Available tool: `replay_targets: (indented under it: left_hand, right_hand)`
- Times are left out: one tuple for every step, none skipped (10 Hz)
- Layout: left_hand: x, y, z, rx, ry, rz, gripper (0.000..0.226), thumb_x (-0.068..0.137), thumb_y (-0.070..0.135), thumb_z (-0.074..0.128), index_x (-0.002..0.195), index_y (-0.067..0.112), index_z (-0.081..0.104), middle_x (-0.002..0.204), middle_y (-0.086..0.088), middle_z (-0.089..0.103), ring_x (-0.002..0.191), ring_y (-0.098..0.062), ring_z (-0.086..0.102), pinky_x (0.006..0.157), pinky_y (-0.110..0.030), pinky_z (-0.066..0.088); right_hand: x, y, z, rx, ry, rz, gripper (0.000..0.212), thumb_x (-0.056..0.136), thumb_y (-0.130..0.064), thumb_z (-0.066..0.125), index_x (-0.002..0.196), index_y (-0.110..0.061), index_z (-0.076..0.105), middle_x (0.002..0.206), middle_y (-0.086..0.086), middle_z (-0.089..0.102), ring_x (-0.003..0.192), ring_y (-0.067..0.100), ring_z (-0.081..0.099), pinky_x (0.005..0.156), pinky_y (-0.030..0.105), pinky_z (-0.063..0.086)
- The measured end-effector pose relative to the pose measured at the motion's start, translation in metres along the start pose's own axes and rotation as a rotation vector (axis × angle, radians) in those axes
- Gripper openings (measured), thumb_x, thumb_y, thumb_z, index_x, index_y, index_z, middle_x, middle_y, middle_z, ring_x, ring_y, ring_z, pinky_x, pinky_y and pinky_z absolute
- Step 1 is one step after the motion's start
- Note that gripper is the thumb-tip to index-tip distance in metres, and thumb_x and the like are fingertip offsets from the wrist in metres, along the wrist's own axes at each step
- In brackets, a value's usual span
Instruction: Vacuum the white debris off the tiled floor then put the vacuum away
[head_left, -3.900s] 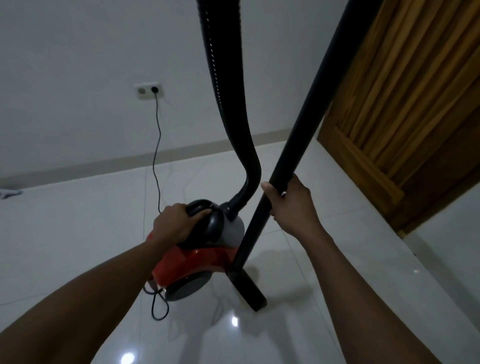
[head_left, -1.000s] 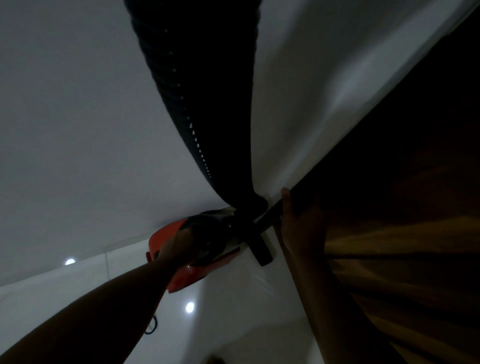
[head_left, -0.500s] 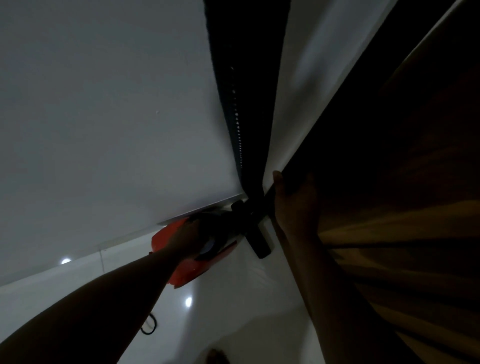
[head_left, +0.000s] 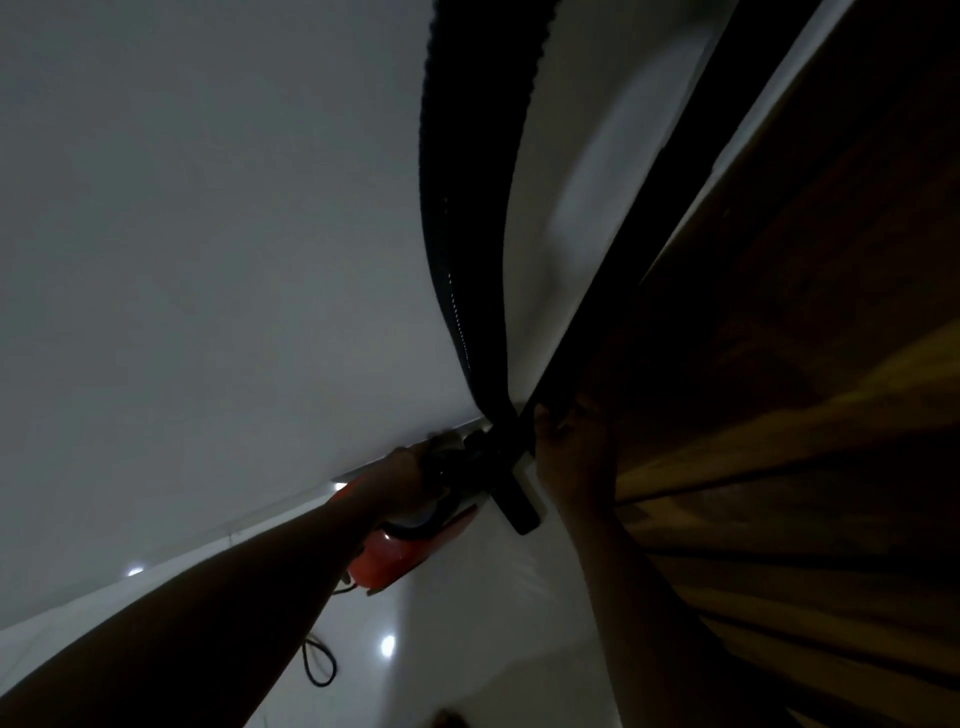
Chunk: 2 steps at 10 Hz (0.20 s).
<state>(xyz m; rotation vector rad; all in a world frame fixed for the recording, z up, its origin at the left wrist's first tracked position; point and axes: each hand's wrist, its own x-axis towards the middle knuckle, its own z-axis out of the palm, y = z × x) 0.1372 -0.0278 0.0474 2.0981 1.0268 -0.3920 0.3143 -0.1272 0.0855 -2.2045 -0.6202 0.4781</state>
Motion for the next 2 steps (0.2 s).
replay_targets:
  left_hand:
    - [-0.038,0.021,-0.022,-0.033,-0.002,-0.010,0.060,0.090,0.028,0.067,0.145,0.024,0.043,0.138,-0.009,0.056,0.121,-0.028,0.057,0.097,-0.028,0.042]
    - [-0.080,0.053,-0.062,-0.089,0.036,-0.061,0.072,0.085,0.037,0.070,0.147,0.017,0.039,0.136,-0.015,0.057,0.122,-0.029,0.057,0.094,-0.026,0.041]
  right_hand:
    - [-0.031,-0.004,-0.021,-0.044,-0.073,0.083,0.053,0.097,-0.033,0.066,0.136,0.002,0.058,0.128,0.019,0.065,0.115,0.033,0.063,0.090,0.033,0.049]
    - [-0.050,-0.024,-0.051,-0.071,-0.079,0.129,0.049,0.096,-0.030,0.068,0.134,0.000,0.059,0.127,0.018,0.066,0.115,0.033,0.063,0.089,0.031,0.047]
